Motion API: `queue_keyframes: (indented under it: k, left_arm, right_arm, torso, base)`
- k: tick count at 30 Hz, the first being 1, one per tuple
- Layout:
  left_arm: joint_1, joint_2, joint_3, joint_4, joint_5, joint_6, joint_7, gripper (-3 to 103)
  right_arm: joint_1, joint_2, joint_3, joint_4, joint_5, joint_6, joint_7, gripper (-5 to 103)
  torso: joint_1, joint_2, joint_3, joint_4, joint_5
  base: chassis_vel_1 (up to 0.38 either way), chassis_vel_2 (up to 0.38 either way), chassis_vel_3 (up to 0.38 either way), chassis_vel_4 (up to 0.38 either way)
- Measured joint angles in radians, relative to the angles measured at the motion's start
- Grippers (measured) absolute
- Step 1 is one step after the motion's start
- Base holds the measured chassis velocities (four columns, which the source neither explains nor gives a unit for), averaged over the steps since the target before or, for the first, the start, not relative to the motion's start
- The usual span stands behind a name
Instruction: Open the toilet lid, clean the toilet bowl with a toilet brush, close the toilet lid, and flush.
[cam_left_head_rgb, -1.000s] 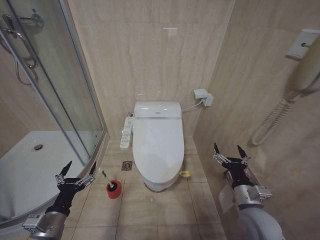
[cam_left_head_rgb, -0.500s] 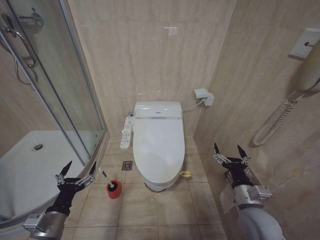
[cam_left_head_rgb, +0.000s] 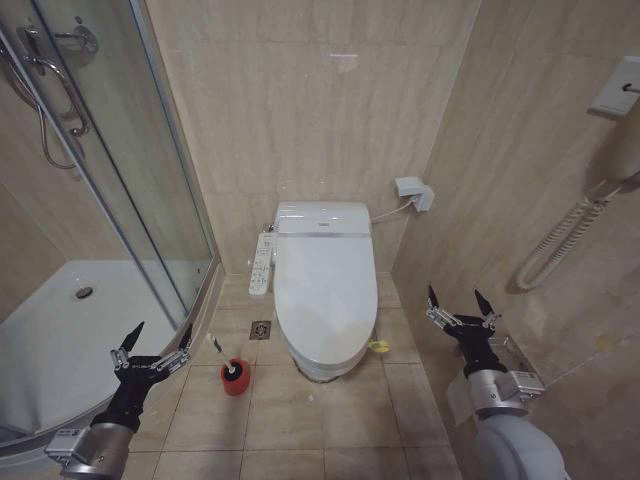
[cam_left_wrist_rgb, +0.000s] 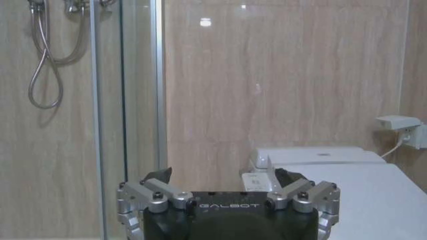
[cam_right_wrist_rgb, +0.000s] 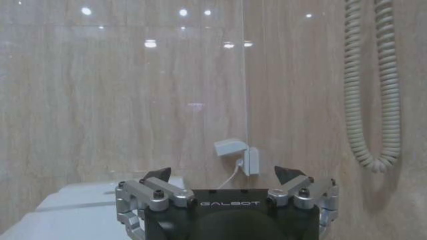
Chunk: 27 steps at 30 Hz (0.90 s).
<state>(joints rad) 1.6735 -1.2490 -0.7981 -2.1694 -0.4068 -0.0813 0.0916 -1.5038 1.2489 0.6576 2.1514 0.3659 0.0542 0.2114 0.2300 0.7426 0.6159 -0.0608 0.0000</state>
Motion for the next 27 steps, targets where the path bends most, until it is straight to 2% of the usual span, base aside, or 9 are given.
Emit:
queue_keyframes:
  k: [7, 19, 27]
  left_arm:
    - [0.000, 0.000, 0.000, 0.000, 0.000, 0.000, 0.000, 100]
    - [0.001, 0.000, 0.000, 0.000, 0.000, 0.000, 0.000, 100]
    - [0.000, 0.000, 0.000, 0.000, 0.000, 0.000, 0.000, 100]
  right_arm:
    - [0.000, 0.000, 0.000, 0.000, 0.000, 0.000, 0.000, 100]
    - [0.000, 0.000, 0.000, 0.000, 0.000, 0.000, 0.000, 100]
    - [0.000, 0.000, 0.000, 0.000, 0.000, 0.000, 0.000, 100]
  torso:
    - [0.000, 0.000, 0.000, 0.0001, 0.0000]
    - [-0.001, 0.001, 0.000, 0.0000, -0.0001]
    - [0.001, 0.000, 0.000, 0.0002, -0.0001]
  base:
    - [0.057, -0.060, -0.035, 0.054]
    - [0.167, -0.168, -0.166, 0.176]
    - [-0.004, -0.002, 0.013, -0.017]
